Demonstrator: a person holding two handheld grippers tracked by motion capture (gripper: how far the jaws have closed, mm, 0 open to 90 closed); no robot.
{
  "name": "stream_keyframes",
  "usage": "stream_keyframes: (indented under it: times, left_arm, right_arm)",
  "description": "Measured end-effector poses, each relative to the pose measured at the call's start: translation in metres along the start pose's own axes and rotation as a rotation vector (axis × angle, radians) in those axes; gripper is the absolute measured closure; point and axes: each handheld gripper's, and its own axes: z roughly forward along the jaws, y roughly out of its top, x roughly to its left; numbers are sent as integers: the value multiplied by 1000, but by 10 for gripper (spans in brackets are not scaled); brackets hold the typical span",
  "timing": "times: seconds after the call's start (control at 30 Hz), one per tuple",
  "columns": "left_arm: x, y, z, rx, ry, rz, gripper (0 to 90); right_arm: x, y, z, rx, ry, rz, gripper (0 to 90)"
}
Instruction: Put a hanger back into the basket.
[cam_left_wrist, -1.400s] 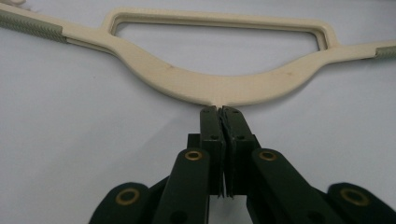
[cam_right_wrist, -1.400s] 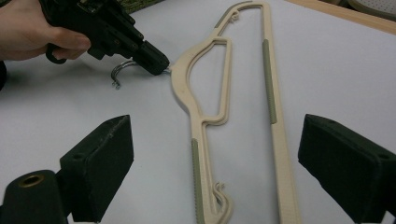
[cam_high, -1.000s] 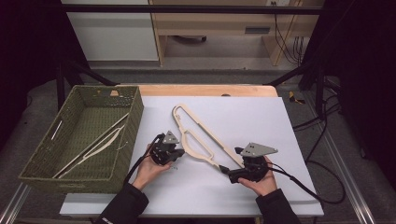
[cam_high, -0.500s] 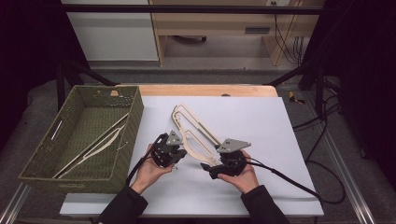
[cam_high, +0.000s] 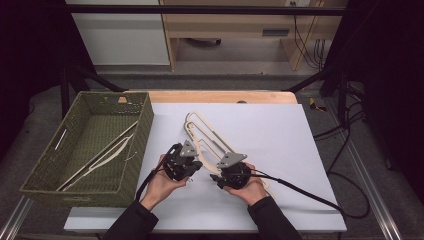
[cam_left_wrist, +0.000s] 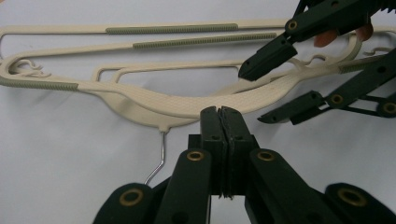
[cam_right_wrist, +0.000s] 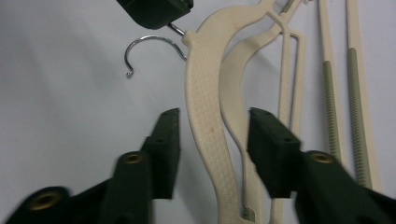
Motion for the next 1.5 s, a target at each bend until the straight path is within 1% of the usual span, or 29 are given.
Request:
stream_keyframes:
  times: [0.03,0.07,0.1,0.13,0.17,0.2,0.23,0.3,0.37,0.43,0.47,0.5,0.53,0.57,0.6,0.67,0.77,0.8,0.9,0.97,1.0,1.07,1.17,1.23,1.3,1.37,1.4,1.47,1.5]
  left_arm:
    - [-1,0,0,2,-1,-3,886]
    - [-1,0,0,2,0,4,886]
    - [-2,0,0,-2,1,3,886]
    - [-2,0,-1,2,2,0,886]
    - [-2,0,-1,2,-2,-3,885]
    - [-2,0,-2,1,-2,-3,885]
    - [-2,0,-2,-1,-3,-6,884]
    - [-1,0,-4,-16,-9,-10,878]
    - [0,1,-10,-56,-12,-27,851]
    - [2,2,-19,-100,-20,-41,762]
    - [3,3,-26,-131,-15,-44,733]
    - [4,3,-31,-153,-5,-35,684]
    - [4,3,-37,-187,10,-34,630]
    - [4,3,-44,-217,29,-34,564]
    - [5,3,-50,-246,49,-25,501]
    - [6,2,-61,-298,66,-28,399]
    - [9,-1,-73,-340,75,-28,301]
    - [10,-2,-76,-357,80,-29,286]
    - [14,-5,-85,-397,71,-39,243]
    - [16,-7,-88,-404,65,-40,211]
    - [16,-7,-88,-398,60,-40,198]
    - [15,-8,-86,-390,62,-41,168]
    - [14,-7,-84,-375,59,-35,151]
    - [14,-7,-82,-368,53,-35,149]
    - [14,-7,-81,-363,48,-33,144]
    - [14,-7,-80,-362,45,-31,143]
    - [13,-7,-80,-359,41,-28,143]
    - [13,-7,-79,-354,35,-18,142]
    - [12,-7,-78,-352,31,-16,141]
  right_arm:
    - [0,0,0,-1,2,-4,612]
    - [1,0,0,-7,-3,-17,655]
    - [1,-1,-1,-16,3,-32,687]
    - [2,-1,-1,-13,9,-28,710]
    - [2,-1,-2,-15,21,-47,730]
    - [3,-1,-2,-22,16,-57,736]
    - [3,-2,-2,-24,14,-82,742]
    - [4,-2,-3,-30,14,-88,750]
    - [5,-2,-5,-37,11,-102,756]
    - [4,-2,-7,-34,2,-119,760]
    - [4,-2,-8,-33,0,-123,762]
    - [4,-2,-9,-30,-6,-131,765]
    - [4,-1,-10,-32,-10,-133,767]
    - [3,-1,-12,-34,-15,-130,770]
    - [3,0,-15,-32,-18,-132,773]
    - [1,1,-19,-46,-29,-130,782]
    - [-3,2,-30,-59,-45,-125,796]
    - [-4,2,-33,-63,-49,-122,799]
    - [-11,1,-44,-77,-69,-107,813]
    - [-16,-1,-53,-83,-93,-96,827]
    - [-18,-2,-56,-83,-111,-105,832]
    - [-22,-3,-61,-88,-139,-98,842]
    - [-31,-8,-70,-88,-181,-90,863]
    - [-36,-10,-77,-101,-198,-68,868]
    - [-40,-12,-84,-114,-199,-61,869]
    - [-43,-12,-90,-123,-188,-47,869]
    - [-43,-12,-94,-131,-182,-49,869]
    - [-43,-11,-100,-153,-157,-43,870]
    - [-43,-10,-102,-167,-134,-40,870]
